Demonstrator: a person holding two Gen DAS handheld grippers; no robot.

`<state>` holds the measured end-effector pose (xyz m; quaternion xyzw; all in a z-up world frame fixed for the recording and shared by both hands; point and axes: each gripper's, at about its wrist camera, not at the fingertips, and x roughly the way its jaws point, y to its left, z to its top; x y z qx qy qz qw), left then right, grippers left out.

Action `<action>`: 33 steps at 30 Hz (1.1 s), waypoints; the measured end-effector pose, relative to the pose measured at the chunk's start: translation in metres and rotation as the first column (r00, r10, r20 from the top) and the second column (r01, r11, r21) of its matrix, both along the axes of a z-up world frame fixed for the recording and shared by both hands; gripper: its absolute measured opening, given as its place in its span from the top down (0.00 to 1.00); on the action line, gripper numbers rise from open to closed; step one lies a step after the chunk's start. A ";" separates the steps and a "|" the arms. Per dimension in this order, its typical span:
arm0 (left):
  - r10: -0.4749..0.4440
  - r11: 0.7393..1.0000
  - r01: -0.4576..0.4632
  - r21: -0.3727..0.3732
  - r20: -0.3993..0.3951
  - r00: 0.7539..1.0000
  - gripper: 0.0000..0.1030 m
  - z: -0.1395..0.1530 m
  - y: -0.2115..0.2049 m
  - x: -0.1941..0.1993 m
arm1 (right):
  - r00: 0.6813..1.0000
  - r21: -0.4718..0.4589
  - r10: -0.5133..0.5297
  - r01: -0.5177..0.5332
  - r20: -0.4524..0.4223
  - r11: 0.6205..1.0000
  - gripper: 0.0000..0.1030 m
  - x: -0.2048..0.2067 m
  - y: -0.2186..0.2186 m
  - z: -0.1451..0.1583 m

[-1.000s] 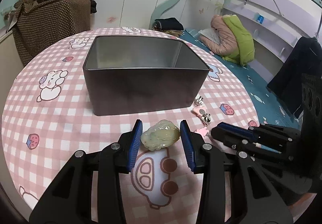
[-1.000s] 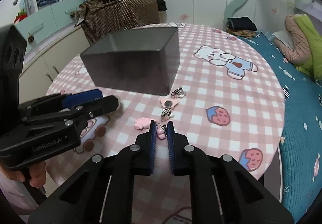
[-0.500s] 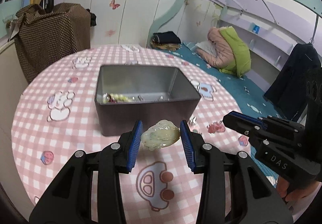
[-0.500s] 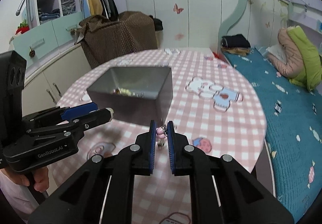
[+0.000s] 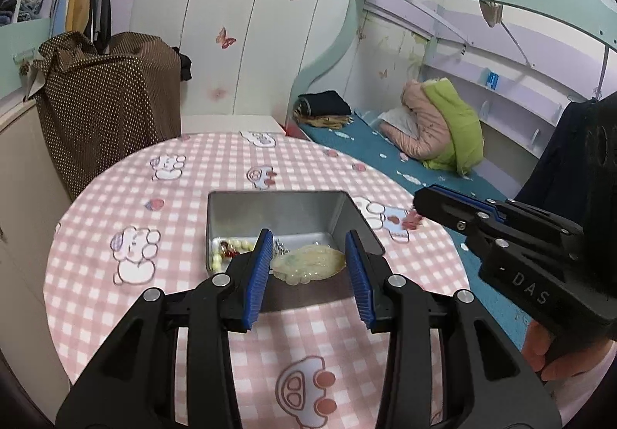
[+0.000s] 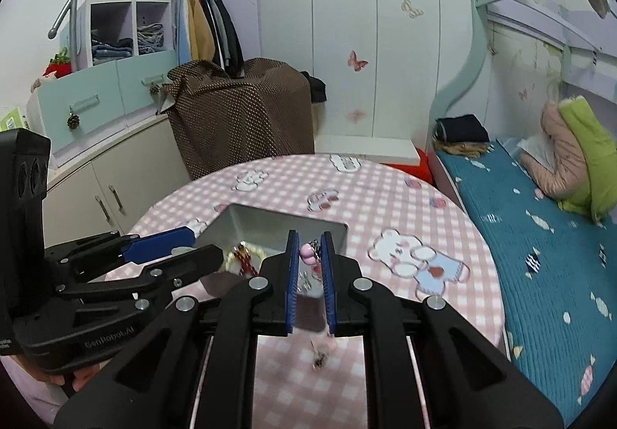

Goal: Organize jewelry
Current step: 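Carry the pendant and charm into the grey box and open both grippers, then withdraw both tools toward the remaining small silver earrings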

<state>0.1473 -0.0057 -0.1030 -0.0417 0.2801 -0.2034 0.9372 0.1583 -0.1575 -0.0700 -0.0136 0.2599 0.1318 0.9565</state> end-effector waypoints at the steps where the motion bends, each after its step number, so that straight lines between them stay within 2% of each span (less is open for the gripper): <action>1: 0.002 1.000 -0.002 -0.001 0.005 1.000 0.62 0.002 0.000 0.002 | 1.000 0.001 0.007 -0.007 0.001 1.000 0.90 0.003 0.002 0.000; 11: 0.004 1.000 -0.004 -0.005 0.005 1.000 0.62 0.001 0.001 0.021 | 0.999 -0.002 0.030 -0.030 -0.045 1.000 0.88 0.023 0.013 -0.013; 12: 0.003 1.000 -0.003 -0.005 0.002 1.000 0.62 0.000 0.000 0.023 | 0.998 -0.002 0.025 -0.025 -0.054 1.000 0.85 0.025 0.013 -0.014; 13: 0.008 1.000 -0.008 -0.002 -0.002 1.000 0.63 -0.002 0.000 0.025 | 0.998 -0.001 0.003 -0.003 -0.062 1.000 0.75 0.028 0.010 -0.015; 14: 0.010 1.000 -0.010 -0.002 -0.006 1.000 0.63 -0.003 0.000 0.027 | 0.997 0.000 -0.038 0.039 -0.071 0.999 0.60 0.030 0.005 -0.017; 15: 0.010 1.000 -0.010 -0.006 -0.011 1.000 0.63 -0.005 0.000 0.030 | 0.995 0.002 -0.063 0.063 -0.075 0.998 0.54 0.032 0.000 -0.018; 16: 0.008 1.000 -0.009 -0.009 -0.019 1.000 0.63 -0.006 0.000 0.032 | 0.994 0.009 -0.080 0.081 -0.074 0.997 0.48 0.033 -0.005 -0.018; 20: 0.002 1.000 -0.002 0.002 -0.026 1.000 0.62 -0.011 -0.006 0.042 | 0.989 0.014 -0.128 0.130 -0.075 0.991 0.39 0.031 -0.024 -0.020; 27: 0.007 0.999 -0.012 -0.041 -0.124 0.992 0.63 -0.022 -0.018 0.078 | 0.974 0.003 -0.200 0.201 -0.104 0.980 0.34 0.030 -0.049 -0.030; 33: 0.025 1.000 -0.022 0.022 -0.182 0.983 0.62 -0.037 -0.039 0.098 | 0.967 0.016 -0.222 0.226 -0.125 0.974 0.33 0.031 -0.064 -0.039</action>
